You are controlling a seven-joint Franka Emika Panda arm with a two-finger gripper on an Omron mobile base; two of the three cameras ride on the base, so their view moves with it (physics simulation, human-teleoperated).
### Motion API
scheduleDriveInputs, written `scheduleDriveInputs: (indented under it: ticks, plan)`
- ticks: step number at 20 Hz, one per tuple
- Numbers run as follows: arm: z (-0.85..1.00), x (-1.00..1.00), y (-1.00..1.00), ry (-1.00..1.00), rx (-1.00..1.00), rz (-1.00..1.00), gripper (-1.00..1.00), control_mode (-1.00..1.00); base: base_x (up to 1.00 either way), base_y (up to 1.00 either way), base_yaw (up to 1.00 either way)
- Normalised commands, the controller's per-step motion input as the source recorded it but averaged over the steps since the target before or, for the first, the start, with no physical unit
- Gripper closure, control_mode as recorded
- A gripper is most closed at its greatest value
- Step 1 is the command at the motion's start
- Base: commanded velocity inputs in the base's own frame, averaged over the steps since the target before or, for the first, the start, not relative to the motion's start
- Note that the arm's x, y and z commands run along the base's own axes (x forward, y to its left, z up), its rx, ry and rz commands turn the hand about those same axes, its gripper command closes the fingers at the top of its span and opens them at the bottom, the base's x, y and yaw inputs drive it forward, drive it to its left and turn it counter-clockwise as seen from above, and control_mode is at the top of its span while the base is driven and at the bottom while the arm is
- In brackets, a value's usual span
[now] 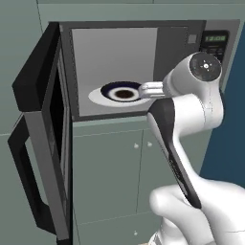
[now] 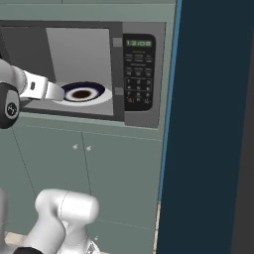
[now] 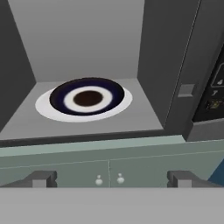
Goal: Pick the eggplant from the counter and place it in the microwave. Then turn on the microwave.
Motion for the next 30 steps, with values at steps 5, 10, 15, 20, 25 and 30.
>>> scheduleDriveInputs:
  ticks: [5, 10, 15, 20, 25, 30]
  plan:
    - [-0.06, 0.0, -0.28, 0.0, 0.0, -0.01, -1.0, -1.0, 0.0, 0.0, 0.0]
    - [-0.01, -0.02, -0.29, 0.0, 0.0, 0.0, -1.0, -1.0, 0.0, 0.0, 0.0]
    - [0.0, -0.05, -0.21, 0.0, 0.0, 0.0, -1.0, -1.0, 0.0, 0.0, 0.0]
    - [0.0, -0.03, -0.07, 0.0, -0.01, 0.0, -1.0, -1.0, 0.0, 0.0, 0.0]
    - [0.0, -0.04, -0.07, 0.0, 0.0, 0.0, -1.0, -1.0, 0.0, 0.0, 0.0]
    - [0.0, -0.05, -0.13, 0.0, 0.0, 0.0, -1.0, -1.0, 0.0, 0.0, 0.0]
